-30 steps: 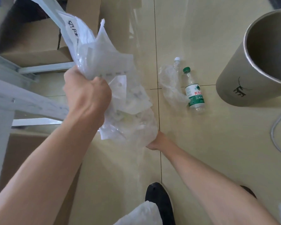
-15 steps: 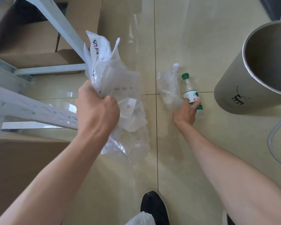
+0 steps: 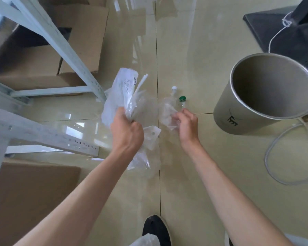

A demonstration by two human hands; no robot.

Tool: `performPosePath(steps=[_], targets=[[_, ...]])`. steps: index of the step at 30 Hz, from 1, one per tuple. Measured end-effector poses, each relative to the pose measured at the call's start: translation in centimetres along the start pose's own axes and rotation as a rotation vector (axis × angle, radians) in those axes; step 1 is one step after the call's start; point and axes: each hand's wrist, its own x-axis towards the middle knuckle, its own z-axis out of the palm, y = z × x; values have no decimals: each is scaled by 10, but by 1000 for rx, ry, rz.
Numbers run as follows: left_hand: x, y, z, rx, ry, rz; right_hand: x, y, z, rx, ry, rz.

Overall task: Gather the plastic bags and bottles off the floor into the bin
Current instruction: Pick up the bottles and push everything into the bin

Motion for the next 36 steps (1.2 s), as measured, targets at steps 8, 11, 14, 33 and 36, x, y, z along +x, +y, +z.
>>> performPosePath(steps=[8,11,14,33,36], targets=[[-13,8,17,-258,-55,-83,-43,-32,5,356,-565,372],[-12,8,17,-290,28,-117,-44,-25,9,374,-577,416],[-11,11,17,-240,124,-147,-43,-17,9,346,-549,416],[7,-22,9,-165,120,-30,90,89,-70,-897,211,375],[3,-24,9,-147,97,-48,74,75,-68,-666,296,383]])
